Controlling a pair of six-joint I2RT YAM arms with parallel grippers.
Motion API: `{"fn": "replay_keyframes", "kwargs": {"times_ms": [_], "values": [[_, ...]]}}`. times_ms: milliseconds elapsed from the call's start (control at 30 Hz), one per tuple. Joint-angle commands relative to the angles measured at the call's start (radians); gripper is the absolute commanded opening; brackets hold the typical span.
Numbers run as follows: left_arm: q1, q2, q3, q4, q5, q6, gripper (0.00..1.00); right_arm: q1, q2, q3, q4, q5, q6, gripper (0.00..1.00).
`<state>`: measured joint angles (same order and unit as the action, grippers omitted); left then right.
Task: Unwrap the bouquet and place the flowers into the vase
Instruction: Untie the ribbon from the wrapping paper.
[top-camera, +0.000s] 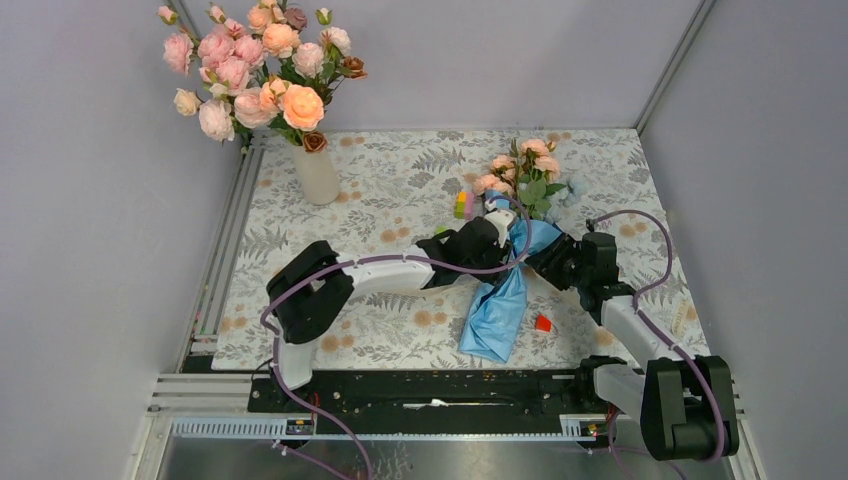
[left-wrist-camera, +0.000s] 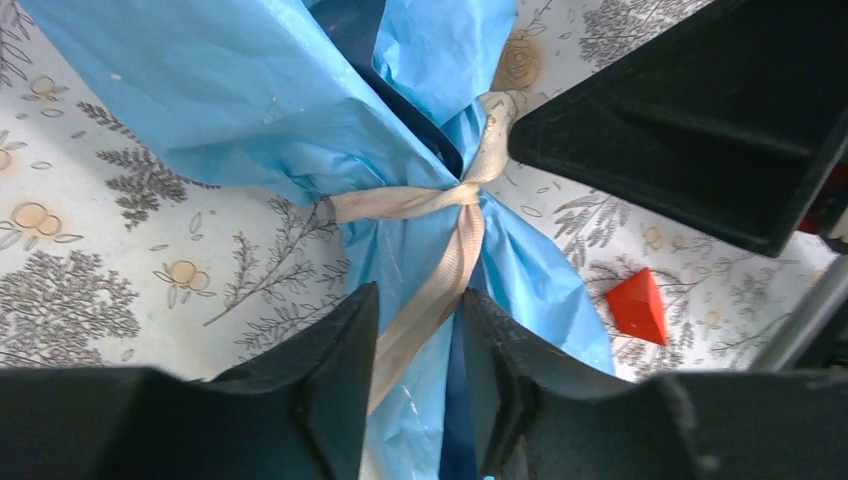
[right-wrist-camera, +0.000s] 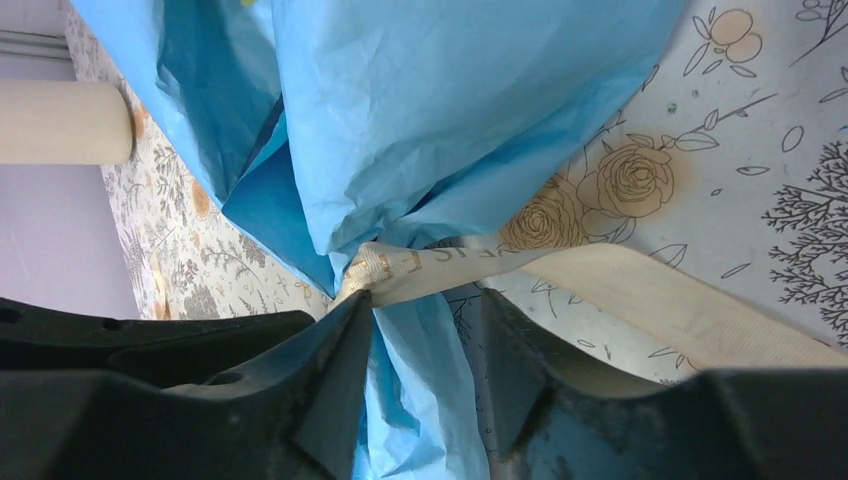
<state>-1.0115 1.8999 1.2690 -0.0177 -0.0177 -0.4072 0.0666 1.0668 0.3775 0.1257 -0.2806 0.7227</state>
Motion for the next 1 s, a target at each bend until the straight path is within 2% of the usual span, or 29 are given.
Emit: {"fn": "replay_keyframes", "kwargs": {"times_ms": [0, 133, 467, 733, 900, 967], "values": [[-0.006, 0.015, 0.071, -0.017, -0.068, 0.052, 0.35, 0.01, 0.023, 0.042, 0.059, 0.045, 0.0, 0.46], [-0.006, 0.018, 0.08, -0.029, -0.08, 0.063, 0.25, 0.009, 0.047, 0.052, 0.063, 0.062, -0.006, 0.32], [-0.008, -0.026, 0.049, -0.029, -0.081, 0.057, 0.11, 0.01, 0.066, 0.067, 0.051, 0.09, -0.024, 0.01], [-0.009, -0.081, 0.006, -0.016, -0.071, 0.047, 0.11, 0.01, 0.032, 0.069, 0.006, 0.134, -0.05, 0.0], [-0.009, -0.094, -0.016, -0.002, -0.076, 0.044, 0.2, 0.009, 0.021, 0.071, -0.007, 0.135, -0.053, 0.0], [-0.009, -0.089, -0.017, -0.008, -0.086, 0.047, 0.2, 0.01, 0.018, 0.071, -0.01, 0.135, -0.052, 0.0]]}}
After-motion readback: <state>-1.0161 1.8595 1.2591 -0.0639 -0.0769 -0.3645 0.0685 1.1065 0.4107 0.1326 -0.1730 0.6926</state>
